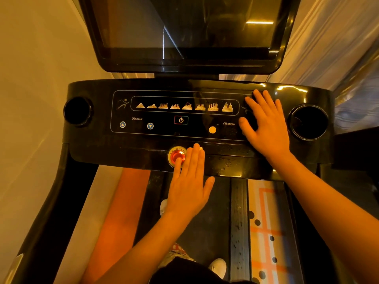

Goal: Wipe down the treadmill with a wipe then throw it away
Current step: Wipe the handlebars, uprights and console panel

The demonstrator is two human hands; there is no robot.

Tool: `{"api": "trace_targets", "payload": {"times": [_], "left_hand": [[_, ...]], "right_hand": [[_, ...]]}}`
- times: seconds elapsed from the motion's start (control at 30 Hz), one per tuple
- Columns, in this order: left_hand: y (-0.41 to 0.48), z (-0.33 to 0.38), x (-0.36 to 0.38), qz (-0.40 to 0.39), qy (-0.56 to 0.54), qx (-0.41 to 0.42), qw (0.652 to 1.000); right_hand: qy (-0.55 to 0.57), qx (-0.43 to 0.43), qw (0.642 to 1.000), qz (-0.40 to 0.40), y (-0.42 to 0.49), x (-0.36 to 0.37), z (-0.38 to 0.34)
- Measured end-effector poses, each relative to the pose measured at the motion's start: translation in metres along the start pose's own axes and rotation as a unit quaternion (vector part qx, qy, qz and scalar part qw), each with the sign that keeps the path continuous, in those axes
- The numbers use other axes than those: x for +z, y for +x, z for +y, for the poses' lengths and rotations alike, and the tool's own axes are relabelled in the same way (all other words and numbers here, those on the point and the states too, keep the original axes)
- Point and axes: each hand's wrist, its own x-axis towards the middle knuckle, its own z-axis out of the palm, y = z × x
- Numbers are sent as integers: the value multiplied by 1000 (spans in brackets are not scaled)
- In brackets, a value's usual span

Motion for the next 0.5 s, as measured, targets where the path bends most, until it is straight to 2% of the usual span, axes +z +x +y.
{"api": "trace_targets", "payload": {"times": [0.2, 0.5], "left_hand": [[11, 8, -4, -5, 1, -23, 1000], [14, 12, -1, -2, 11, -4, 1000]], "right_hand": [[3, 1, 1000, 0, 0, 2, 1], [5, -4, 1000, 2, 0, 1, 1]]}}
